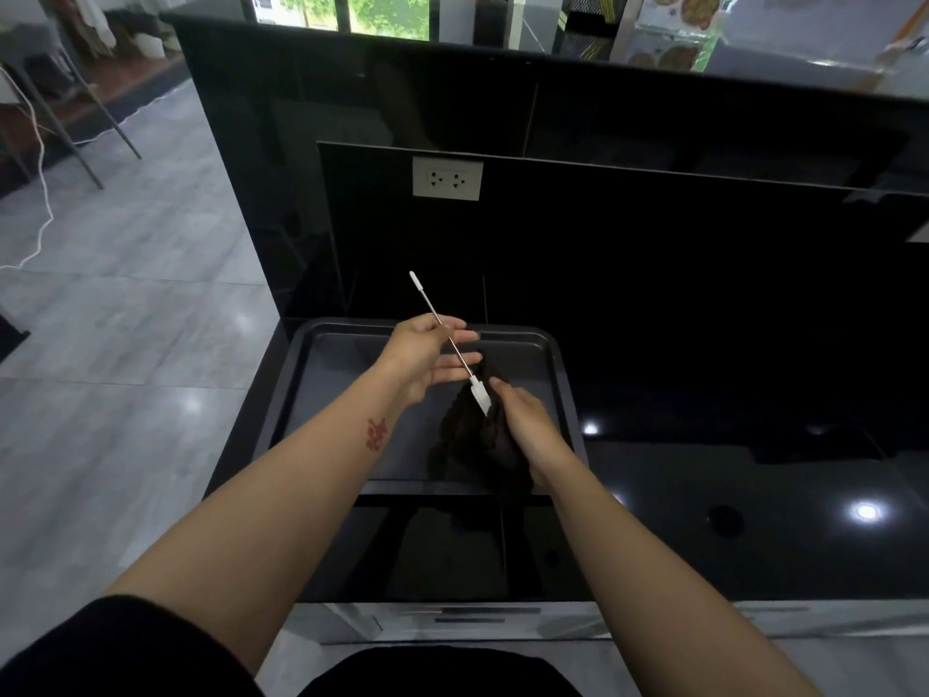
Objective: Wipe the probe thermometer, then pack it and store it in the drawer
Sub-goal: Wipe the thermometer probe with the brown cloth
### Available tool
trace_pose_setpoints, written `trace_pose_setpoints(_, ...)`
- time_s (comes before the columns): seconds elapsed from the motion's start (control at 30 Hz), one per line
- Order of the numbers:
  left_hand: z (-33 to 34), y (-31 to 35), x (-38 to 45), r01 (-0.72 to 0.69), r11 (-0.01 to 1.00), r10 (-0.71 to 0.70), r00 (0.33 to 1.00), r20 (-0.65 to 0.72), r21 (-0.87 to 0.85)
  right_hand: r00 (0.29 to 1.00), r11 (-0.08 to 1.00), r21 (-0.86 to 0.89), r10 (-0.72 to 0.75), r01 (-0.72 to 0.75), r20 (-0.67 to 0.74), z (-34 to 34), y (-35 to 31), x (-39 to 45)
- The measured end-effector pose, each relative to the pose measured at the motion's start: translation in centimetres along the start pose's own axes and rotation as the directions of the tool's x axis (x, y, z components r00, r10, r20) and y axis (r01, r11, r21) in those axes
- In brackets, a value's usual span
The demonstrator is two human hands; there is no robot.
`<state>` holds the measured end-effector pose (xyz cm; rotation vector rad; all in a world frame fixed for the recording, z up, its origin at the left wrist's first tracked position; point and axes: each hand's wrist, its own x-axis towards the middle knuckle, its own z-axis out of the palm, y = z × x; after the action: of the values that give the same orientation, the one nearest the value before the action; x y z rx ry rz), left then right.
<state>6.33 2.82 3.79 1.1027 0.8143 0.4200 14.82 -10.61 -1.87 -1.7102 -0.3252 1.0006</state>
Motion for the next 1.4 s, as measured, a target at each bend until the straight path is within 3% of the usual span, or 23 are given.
trace_pose_setpoints(0.1, 0.2, -0.2, -0.1, -0.021, 0.999, 0.02, 1.0, -0.025, -0.048, 0.995, 0.996, -0.031, -0.08, 0.079, -0.052, 0.3, -0.5, 0.1)
trace_pose_setpoints(0.3, -1.0, 0.3, 0.2, -0.078, 0.992, 0.072, 0.995, -0.067, -0.1, 0.979, 0.993, -0.059, -0.109, 0.1, -0.171, -0.6, 1.6, 0.1)
trace_pose_setpoints(0.5, 0.4, -0.7, 0.0, -0.078, 0.996, 0.066, 0.978, -0.198, -0.051, 0.938, 0.972, -0.154, -0.216, 0.179, -0.27, 0.2, 1.2, 0.0)
trace_pose_setpoints(0.63, 0.2, -0.2, 0.0, -0.148, 0.98, 0.118, 0.972, -0.204, -0.135, 0.982, 0.99, 0.129, -0.033, 0.058, -0.188, 0.2, 1.2, 0.3)
trace_pose_setpoints(0.7, -0.1, -0.1, -0.1, -0.169, 0.974, 0.14, 0.974, -0.181, -0.154, 0.987, 0.976, 0.211, -0.015, 0.05, -0.16, 0.3, 1.2, 0.3)
trace_pose_setpoints(0.77, -0.2, -0.3, -0.1, -0.172, 0.975, 0.15, 0.976, -0.158, -0.141, 0.976, 0.968, 0.236, -0.029, 0.082, -0.218, 0.5, 1.2, 0.3)
trace_pose_setpoints(0.87, 0.3, -0.8, -0.1, -0.148, 0.988, 0.142, 0.982, -0.121, -0.044, 0.943, 0.961, 0.242, -0.046, 0.132, -0.331, 1.1, 1.0, 0.0)
trace_pose_setpoints(1.0, 1.8, -1.6, -0.7, -0.128, 0.965, 0.139, 0.99, -0.033, 0.227, 0.911, 0.965, 0.183, -0.104, 0.19, -0.399, 1.6, 0.7, 0.1)
trace_pose_setpoints(1.17, 1.9, -1.5, -0.5, -0.146, 0.929, 0.182, 0.98, -0.075, 0.341, 0.902, 0.978, 0.091, -0.136, 0.189, -0.41, 1.2, 0.9, 0.0)
trace_pose_setpoints(1.23, 1.4, -0.7, -0.4, -0.142, 0.926, 0.184, 0.979, -0.089, 0.349, 0.897, 0.976, 0.159, -0.065, 0.148, -0.437, 0.4, 1.3, 0.2)
trace_pose_setpoints(1.3, 0.7, -0.3, -0.4, -0.053, 0.952, 0.081, 0.994, -0.078, 0.303, 0.907, 0.945, 0.317, 0.064, 0.08, -0.417, -0.9, 1.1, 0.2)
trace_pose_setpoints(1.4, -0.3, 0.0, -1.3, 0.119, 0.979, -0.127, 0.991, 0.042, 0.164, 0.96, 0.75, 0.661, 0.168, 0.025, -0.226, -3.0, 0.0, 0.2)
